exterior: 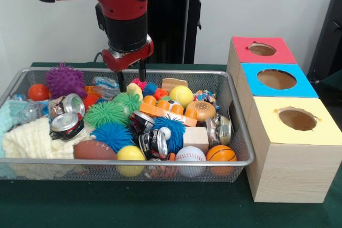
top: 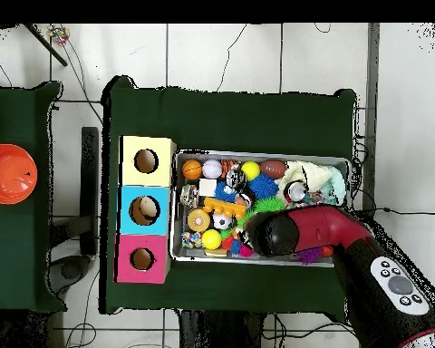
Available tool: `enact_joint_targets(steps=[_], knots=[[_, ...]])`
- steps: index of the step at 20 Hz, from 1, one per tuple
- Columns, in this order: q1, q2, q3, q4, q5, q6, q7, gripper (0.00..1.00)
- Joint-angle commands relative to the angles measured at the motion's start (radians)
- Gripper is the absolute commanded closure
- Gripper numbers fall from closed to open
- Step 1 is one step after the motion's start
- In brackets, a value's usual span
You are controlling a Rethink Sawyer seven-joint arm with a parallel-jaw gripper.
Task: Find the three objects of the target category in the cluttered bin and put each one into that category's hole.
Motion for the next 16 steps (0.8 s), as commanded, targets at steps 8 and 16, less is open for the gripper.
enact_joint_targets(steps=[8, 16], knots=[[0.023, -0.039, -0.045, -0.106, 0.041, 0.080, 0.038, 0.00], [-0.011, -0.045, -0.040, -0.103, -0.022, 0.026, -0.038, 0.00]])
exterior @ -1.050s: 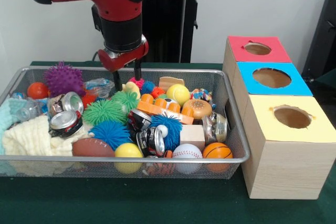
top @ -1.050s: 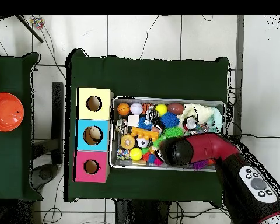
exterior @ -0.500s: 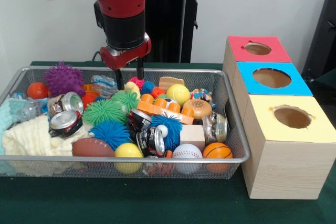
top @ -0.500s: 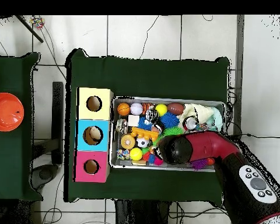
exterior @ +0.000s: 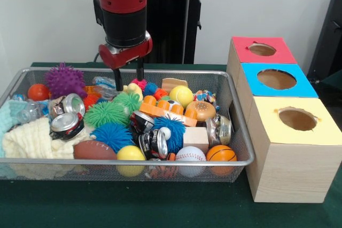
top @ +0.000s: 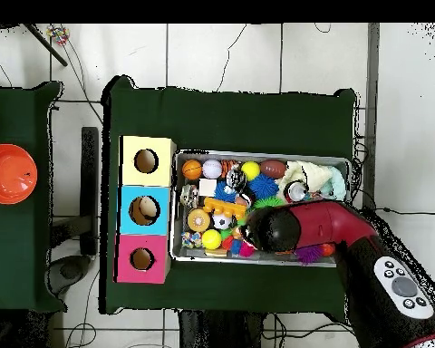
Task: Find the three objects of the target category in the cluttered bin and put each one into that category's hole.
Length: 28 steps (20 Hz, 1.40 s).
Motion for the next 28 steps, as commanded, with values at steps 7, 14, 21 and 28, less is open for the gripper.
enact_joint_targets(steps=[7, 14, 21, 28], knots=[[-0.100, 0.018, 0.012, -0.073, -0.057, -0.001, -0.136, 0.00], [-0.173, 0.069, 0.060, -0.033, -0.066, -0.042, -0.177, 0.00], [-0.238, 0.141, 0.091, 0.061, -0.033, -0.057, -0.148, 0.00], [-0.261, 0.182, 0.117, 0.109, -0.017, -0.103, -0.092, 0.00]])
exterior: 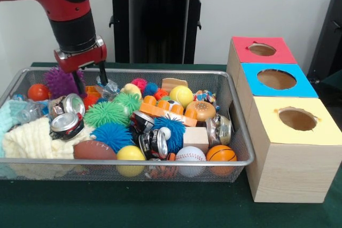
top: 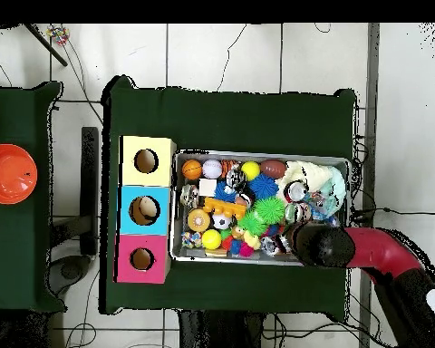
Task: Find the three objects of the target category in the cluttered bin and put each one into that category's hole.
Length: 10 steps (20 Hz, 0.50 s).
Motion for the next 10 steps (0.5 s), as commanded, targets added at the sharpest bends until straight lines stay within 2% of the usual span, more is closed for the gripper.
enact_joint_targets(steps=[1, 10], knots=[[-0.011, 0.084, 0.083, 0.100, -0.006, -0.026, -0.095, 0.00], [-0.014, 0.097, 0.082, 0.112, 0.064, 0.083, -0.079, 0.00]])
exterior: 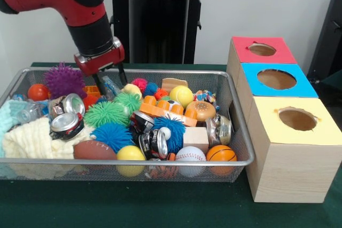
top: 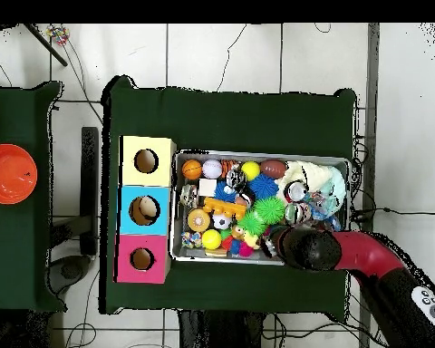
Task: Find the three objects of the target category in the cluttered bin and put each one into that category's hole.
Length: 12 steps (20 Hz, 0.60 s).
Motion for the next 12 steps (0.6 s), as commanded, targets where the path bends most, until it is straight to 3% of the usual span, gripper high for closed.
enact_joint_targets(steps=[1, 6, 12], knots=[[0.002, 0.048, 0.048, 0.057, 0.054, 0.116, -0.072, 0.00], [0.021, 0.030, 0.023, 0.051, 0.034, 0.107, -0.067, 0.00], [0.057, -0.020, -0.032, 0.019, -0.082, 0.036, -0.064, 0.00]])
